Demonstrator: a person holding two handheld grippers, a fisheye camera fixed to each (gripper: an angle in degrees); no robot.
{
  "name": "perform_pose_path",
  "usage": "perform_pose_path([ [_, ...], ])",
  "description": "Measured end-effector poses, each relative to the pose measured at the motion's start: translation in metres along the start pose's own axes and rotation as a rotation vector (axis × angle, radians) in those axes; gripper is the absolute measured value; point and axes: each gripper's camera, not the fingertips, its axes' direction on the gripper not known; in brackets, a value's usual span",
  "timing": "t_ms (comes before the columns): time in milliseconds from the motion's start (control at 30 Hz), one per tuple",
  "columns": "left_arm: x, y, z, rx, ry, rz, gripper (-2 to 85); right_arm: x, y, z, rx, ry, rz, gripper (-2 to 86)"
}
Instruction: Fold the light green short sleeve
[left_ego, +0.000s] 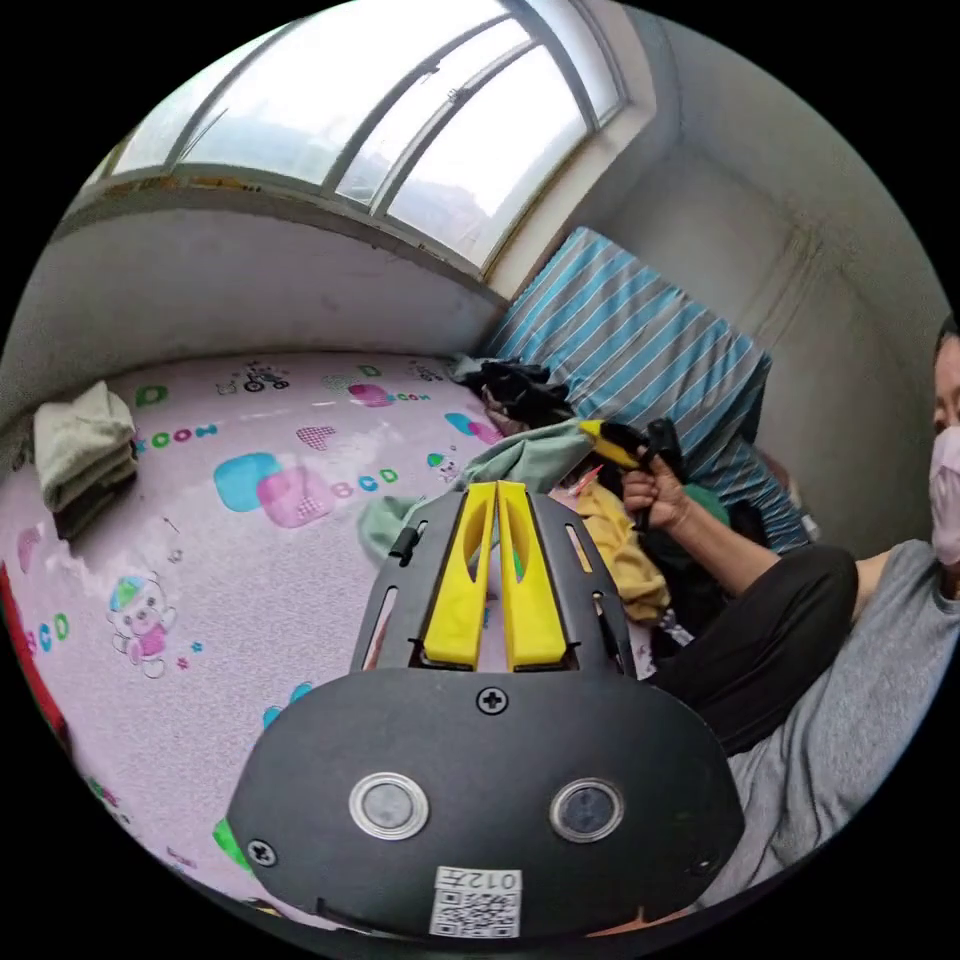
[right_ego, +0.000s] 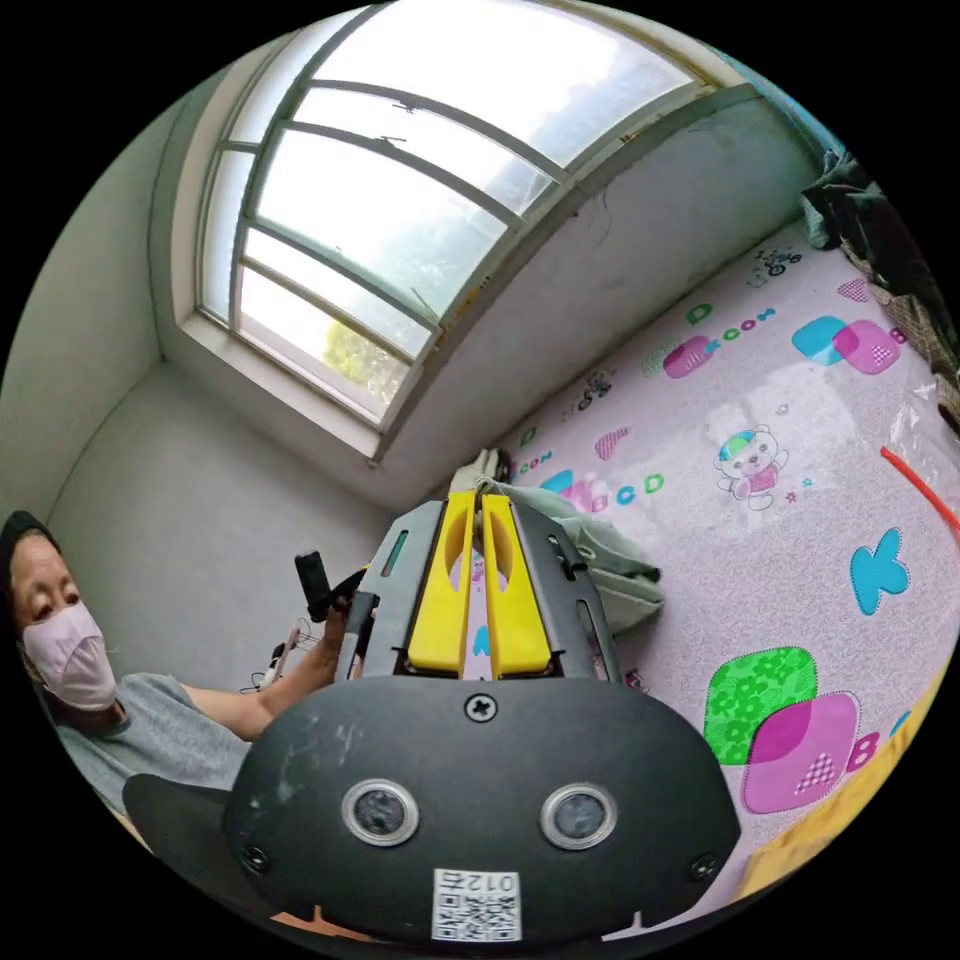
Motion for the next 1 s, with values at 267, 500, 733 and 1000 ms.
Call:
perform_pose_path([
  [267,0.073,0.022,0.054,-0.104,0.080,0.070,5.8,-0.020,0.000,0.022,-0.116,-0.070,-0.002,-1.0],
  [500,0.115,0.056,0.068,-0.108,-0.077,0.159,7.2,-0.006,0.007,0.027,-0.176,-0.069,0.060,-1.0],
  [733,0.113,0.084,0.065,-0.131,-0.053,0.165,1.6,-0.001,-0.004,0.019,-0.151,-0.030,0.080,-1.0],
  [1000,0.081,0.128,0.019,-0.146,-0.054,0.133,0.0,0.009,-0.022,-0.012,0.035,0.056,0.130,-1.0],
])
